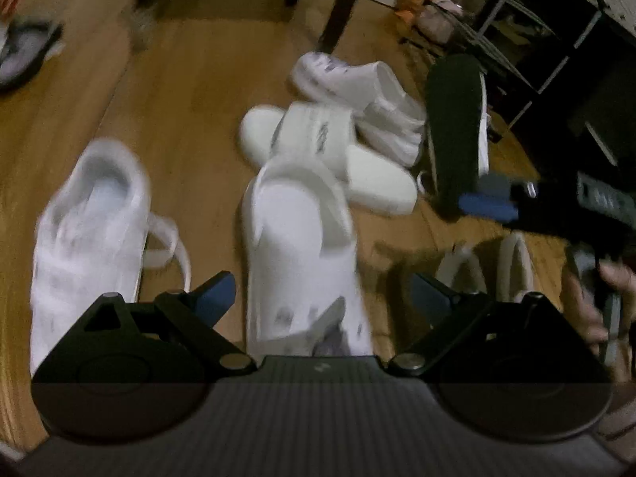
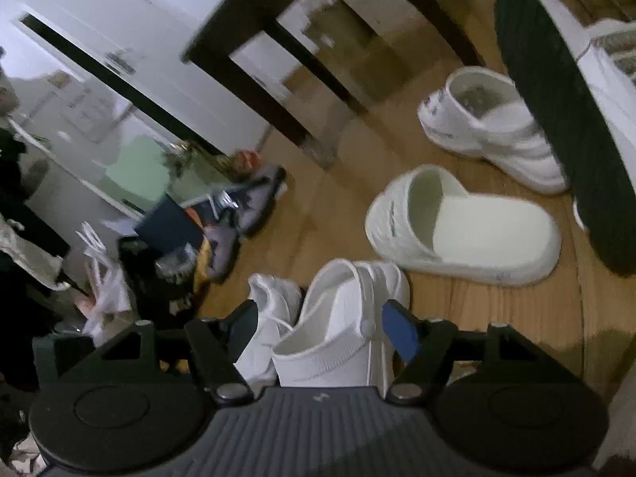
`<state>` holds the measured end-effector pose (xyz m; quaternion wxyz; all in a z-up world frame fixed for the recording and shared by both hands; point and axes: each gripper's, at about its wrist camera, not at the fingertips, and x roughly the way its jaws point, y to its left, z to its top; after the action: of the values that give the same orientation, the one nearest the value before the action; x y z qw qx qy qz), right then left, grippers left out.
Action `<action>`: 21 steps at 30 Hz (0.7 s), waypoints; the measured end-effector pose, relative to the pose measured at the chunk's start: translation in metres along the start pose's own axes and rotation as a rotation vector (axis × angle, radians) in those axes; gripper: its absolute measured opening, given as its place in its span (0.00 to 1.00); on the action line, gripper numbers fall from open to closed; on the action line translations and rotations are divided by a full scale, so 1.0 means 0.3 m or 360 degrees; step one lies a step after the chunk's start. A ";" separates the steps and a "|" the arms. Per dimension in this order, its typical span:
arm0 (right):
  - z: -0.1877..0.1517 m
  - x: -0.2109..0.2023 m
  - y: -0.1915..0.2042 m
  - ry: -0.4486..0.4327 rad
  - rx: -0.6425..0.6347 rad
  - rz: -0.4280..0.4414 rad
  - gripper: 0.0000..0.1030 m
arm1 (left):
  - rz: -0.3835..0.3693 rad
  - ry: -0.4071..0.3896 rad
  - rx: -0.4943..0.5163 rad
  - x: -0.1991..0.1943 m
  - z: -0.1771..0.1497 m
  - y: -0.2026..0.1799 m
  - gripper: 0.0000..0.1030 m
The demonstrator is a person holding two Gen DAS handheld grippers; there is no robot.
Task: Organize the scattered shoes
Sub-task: 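Grasp a white NEON slide with the left tool and lift it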
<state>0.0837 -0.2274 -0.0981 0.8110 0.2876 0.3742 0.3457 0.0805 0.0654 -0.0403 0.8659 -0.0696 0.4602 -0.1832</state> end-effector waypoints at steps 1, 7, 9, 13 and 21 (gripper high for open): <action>0.006 -0.016 -0.022 -0.0025 0.0036 0.0052 0.72 | 0.0010 0.0011 0.0040 0.031 0.054 -0.019 0.94; 0.042 -0.085 -0.096 -0.0153 0.0092 0.0054 0.78 | 0.0171 0.0024 0.0286 0.244 0.313 -0.113 0.95; 0.045 -0.098 -0.114 -0.0174 0.0117 0.0067 0.78 | 0.0156 0.0032 0.0407 0.320 0.365 -0.143 0.95; 0.059 -0.109 -0.142 -0.0203 0.0164 0.0107 0.78 | 0.0286 0.0217 0.0533 0.510 0.415 -0.196 0.96; 0.071 -0.123 -0.168 -0.0222 0.0175 0.0137 0.80 | 0.0596 0.0456 0.0378 0.767 0.419 -0.153 0.70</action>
<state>0.1005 -0.2903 -0.1078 0.8024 0.3710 0.3225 0.3384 0.2893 -0.0707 -0.1334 0.8129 0.1456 0.5582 -0.0803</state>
